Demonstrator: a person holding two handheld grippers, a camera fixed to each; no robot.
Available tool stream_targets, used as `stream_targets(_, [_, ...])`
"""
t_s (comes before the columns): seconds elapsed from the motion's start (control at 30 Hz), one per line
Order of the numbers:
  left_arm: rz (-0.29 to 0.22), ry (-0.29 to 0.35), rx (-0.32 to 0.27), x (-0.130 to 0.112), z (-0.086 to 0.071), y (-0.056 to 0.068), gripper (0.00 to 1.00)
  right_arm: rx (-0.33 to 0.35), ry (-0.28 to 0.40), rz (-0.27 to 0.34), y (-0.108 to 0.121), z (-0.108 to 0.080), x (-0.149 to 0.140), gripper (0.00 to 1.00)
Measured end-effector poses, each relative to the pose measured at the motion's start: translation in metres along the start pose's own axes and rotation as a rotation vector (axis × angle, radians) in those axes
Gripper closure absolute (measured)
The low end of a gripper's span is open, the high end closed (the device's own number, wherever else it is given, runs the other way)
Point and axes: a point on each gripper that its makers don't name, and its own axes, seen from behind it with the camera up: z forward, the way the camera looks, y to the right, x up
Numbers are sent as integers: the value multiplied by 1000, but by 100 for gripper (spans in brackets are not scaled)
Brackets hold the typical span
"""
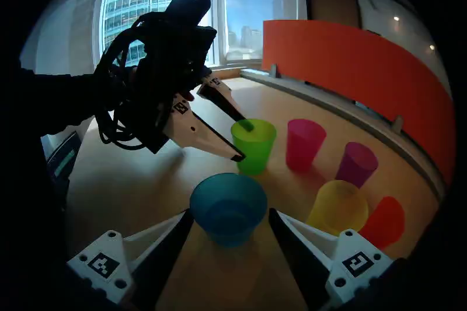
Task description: Pour water
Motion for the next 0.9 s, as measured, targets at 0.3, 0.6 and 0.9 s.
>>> stream_targets(0.3, [0,-7,-6,2,8,2,1,12,-1,7,0,7,-1,0])
stream_targets(0.6, [2,-13,6,4,14,0,8,19,0,5,-2,9,-2,0])
stream_targets(0.9, [0,-6,9,7,15,0,14,18,3,4,-1,9,-2,0])
